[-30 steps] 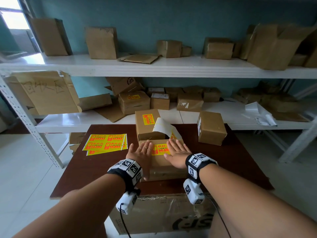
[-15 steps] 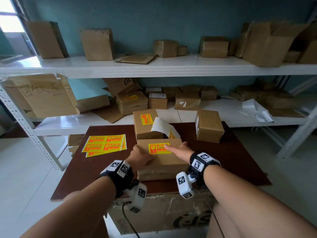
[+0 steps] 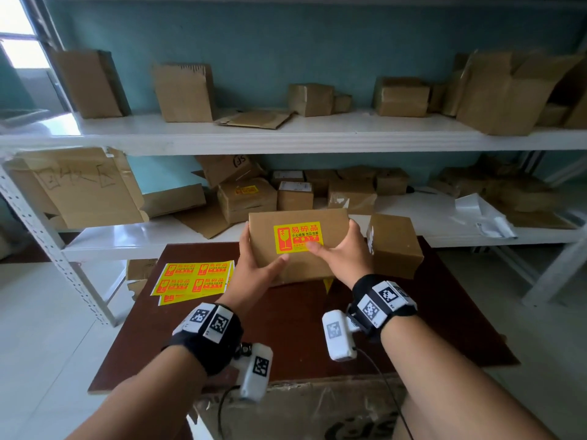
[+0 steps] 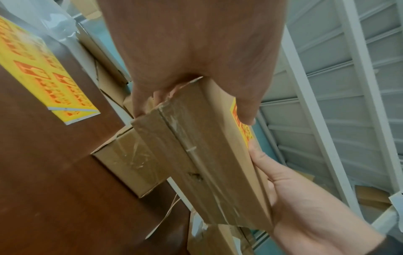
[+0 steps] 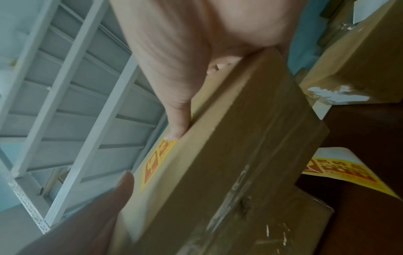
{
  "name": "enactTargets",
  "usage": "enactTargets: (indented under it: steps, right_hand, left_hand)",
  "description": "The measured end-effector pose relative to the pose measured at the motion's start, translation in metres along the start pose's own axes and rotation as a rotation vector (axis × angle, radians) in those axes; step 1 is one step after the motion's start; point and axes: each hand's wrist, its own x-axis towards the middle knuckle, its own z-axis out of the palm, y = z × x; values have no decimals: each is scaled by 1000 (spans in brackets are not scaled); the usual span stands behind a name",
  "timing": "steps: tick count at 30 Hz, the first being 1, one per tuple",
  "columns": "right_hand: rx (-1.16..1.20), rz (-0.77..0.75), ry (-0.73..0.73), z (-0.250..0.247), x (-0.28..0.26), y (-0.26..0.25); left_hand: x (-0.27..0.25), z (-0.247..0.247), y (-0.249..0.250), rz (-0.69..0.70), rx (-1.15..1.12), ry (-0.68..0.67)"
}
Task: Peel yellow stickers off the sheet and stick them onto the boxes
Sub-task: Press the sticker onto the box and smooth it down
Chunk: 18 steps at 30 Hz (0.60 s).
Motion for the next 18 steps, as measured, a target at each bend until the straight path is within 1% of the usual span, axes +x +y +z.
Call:
enactTargets:
  steps: [3,8,10,14,18]
  right_hand:
    - [18,-14,40,5,12,-4]
    - [11,-35,73,21,30,-5]
    - [-13,-43,80,28,40,-5]
    - [-28,-92,103,38,54,-6]
    - [51,-111,112,39,61,-4]
  left_hand:
    - [21,-4,5,-1,84,23]
    - [51,-8,-2,22,231,109]
    - [61,-10,-4,11,292,145]
    - [81,-15,-7,-16,296,179]
    - [90,-16,-2,4,315,203]
